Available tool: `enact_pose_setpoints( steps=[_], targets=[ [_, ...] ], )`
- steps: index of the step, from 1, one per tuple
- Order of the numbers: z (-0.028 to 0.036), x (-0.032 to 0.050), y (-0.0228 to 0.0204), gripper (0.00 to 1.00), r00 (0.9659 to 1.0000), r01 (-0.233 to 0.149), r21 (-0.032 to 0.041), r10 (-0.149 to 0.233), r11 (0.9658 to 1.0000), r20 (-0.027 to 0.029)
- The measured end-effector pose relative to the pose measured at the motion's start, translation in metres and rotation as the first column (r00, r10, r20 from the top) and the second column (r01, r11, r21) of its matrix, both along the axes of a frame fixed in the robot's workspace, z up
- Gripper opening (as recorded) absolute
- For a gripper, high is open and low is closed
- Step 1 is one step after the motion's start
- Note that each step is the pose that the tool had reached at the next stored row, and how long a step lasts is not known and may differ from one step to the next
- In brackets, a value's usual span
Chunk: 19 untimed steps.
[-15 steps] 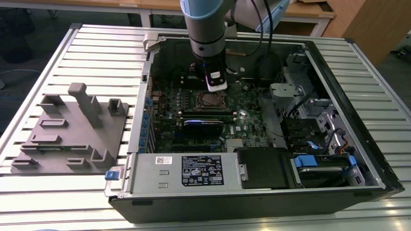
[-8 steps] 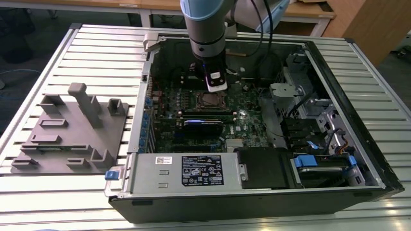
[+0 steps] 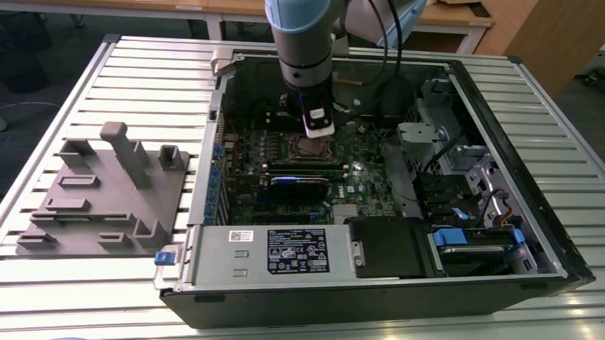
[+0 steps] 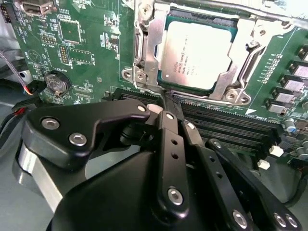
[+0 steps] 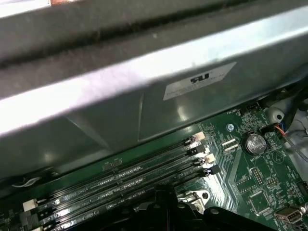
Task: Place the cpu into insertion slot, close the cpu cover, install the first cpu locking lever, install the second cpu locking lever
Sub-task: 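Install the first cpu locking lever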
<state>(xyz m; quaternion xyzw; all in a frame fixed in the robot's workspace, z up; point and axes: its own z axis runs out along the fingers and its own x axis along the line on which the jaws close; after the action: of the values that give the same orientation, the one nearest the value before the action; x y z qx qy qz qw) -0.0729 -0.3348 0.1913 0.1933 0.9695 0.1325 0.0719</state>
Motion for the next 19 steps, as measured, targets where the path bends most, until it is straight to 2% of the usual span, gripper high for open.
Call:
enact_pose_setpoints(
  steps=[5,10,19],
  targets=[
    [-0.0009,0.0000,-0.0029,0.11,1.0000,0.000,0.0052,0.000,1.0000,0.0002],
    [-0.0011,0.0001,-0.0033,0.11,1.0000,0.000,0.0100,0.000,0.9999,0.0000],
    [-0.0016,0.0064,-0.0034,0.11,1.0000,0.000,0.0104,0.000,0.9999,-0.0001]
  ],
)
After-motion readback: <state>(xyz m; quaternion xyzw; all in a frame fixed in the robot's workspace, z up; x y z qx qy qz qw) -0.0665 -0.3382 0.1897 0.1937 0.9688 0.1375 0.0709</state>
